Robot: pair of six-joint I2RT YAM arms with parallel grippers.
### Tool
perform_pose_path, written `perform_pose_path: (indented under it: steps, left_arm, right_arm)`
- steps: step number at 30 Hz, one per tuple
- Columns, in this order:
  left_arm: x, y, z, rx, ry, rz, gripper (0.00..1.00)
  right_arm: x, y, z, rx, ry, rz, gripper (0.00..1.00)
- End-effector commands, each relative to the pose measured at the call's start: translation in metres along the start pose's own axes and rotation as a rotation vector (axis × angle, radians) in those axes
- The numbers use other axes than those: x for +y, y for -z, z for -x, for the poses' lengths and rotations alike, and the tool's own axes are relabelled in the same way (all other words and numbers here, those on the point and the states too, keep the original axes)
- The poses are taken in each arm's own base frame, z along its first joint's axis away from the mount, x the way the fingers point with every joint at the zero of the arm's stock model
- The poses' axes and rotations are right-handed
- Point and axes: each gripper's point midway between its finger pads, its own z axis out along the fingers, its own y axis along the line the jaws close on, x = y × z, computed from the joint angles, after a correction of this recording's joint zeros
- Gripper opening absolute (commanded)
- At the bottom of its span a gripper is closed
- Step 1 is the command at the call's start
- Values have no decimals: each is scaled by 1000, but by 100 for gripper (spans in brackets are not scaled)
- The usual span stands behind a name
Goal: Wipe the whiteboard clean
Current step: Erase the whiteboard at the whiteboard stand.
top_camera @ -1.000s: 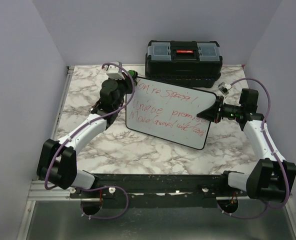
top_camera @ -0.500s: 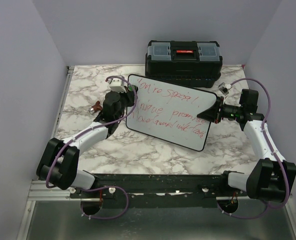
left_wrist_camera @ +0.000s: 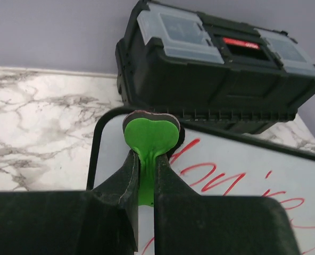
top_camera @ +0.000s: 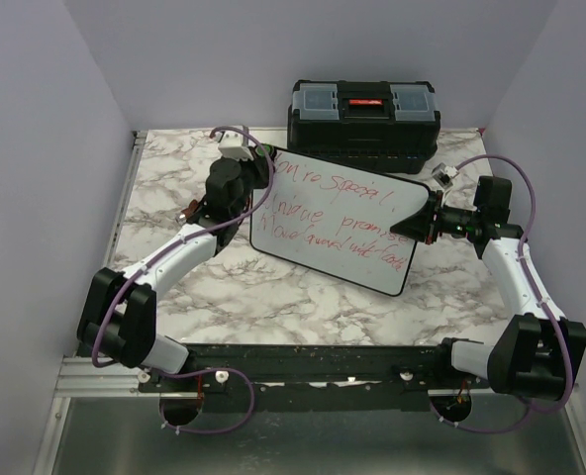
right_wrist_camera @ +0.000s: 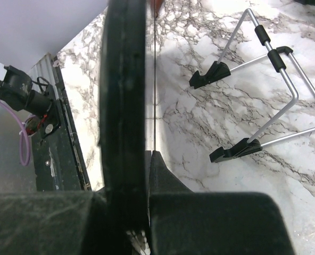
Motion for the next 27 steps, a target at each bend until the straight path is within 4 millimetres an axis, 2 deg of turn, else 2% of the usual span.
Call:
perform_pose_path:
  steps: [1,6,15,18,22,27]
  left_arm:
    - [-18,-9,22,-38,-4,-40,0]
    - [-27,-9,7,-3,-24,-74,0]
    - [1,10,-52,96,-49,-28,0]
    - [11,14,-63,112,-59,0,0]
    - [13,10,-58,107,-71,6,0]
    - [-2,-2,-22,56,-94,-26,0]
  right_arm:
    - [1,-1,8,-15,110,9,1]
    - [1,-1,7,-14,112,9,1]
    - [1,-1,7,-15,112,11,1]
    - [2,-1,7,-15,112,13,1]
    - [2,-1,7,-16,115,14,1]
    - [3,0,8,-17,118,14,1]
